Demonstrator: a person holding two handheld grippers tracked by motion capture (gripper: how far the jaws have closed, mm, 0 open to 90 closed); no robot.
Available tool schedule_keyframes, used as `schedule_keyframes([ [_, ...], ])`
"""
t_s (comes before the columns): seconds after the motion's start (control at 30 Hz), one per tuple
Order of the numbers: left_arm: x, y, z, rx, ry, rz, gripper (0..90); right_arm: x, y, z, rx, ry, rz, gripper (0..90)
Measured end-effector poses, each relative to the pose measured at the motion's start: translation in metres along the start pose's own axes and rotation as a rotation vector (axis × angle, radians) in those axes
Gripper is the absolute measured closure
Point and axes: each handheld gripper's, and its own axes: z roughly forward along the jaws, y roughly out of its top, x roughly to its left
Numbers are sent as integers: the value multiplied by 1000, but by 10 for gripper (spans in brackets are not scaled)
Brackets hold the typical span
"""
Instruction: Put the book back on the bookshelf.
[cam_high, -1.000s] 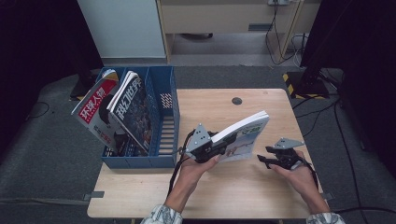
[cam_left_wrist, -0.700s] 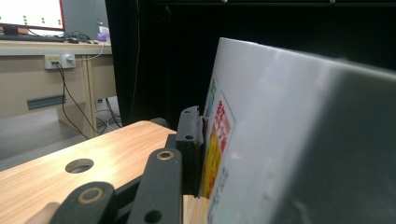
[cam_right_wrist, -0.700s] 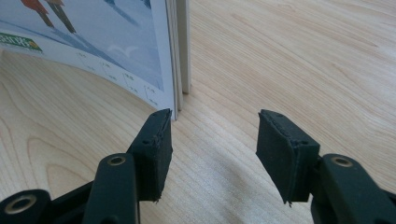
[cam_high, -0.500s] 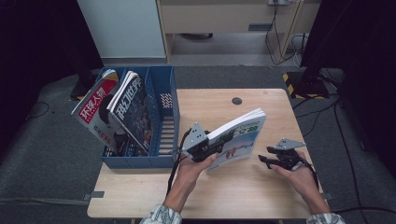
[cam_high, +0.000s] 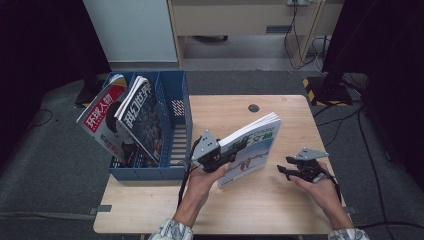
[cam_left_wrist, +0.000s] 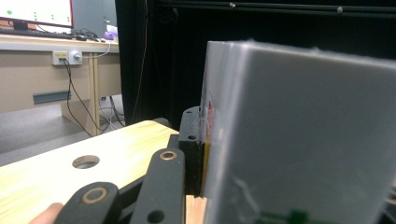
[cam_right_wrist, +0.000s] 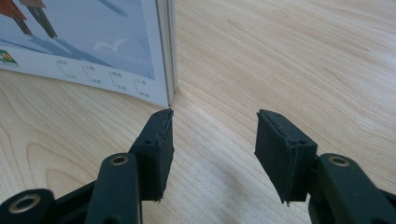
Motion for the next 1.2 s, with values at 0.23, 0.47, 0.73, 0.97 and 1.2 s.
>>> schedule_keyframes([
  [0.23,2,6,-5,-21,8,-6,728,0,0,0,-7,-4,-2,472],
  [0.47,5,8,-9,-25,23,-1,728,1,0,0,3,-11,5,467],
  [0.73,9,8,-11,-25,36,-11,729,-1,-2,5,27,-14,30,368],
  [0.97,11,13,-16,-44,45,-19,729,-3,-4,6,40,-21,47,339],
  [1.2,11,18,-23,-42,51,-16,729,-3,-5,8,54,-29,72,305],
])
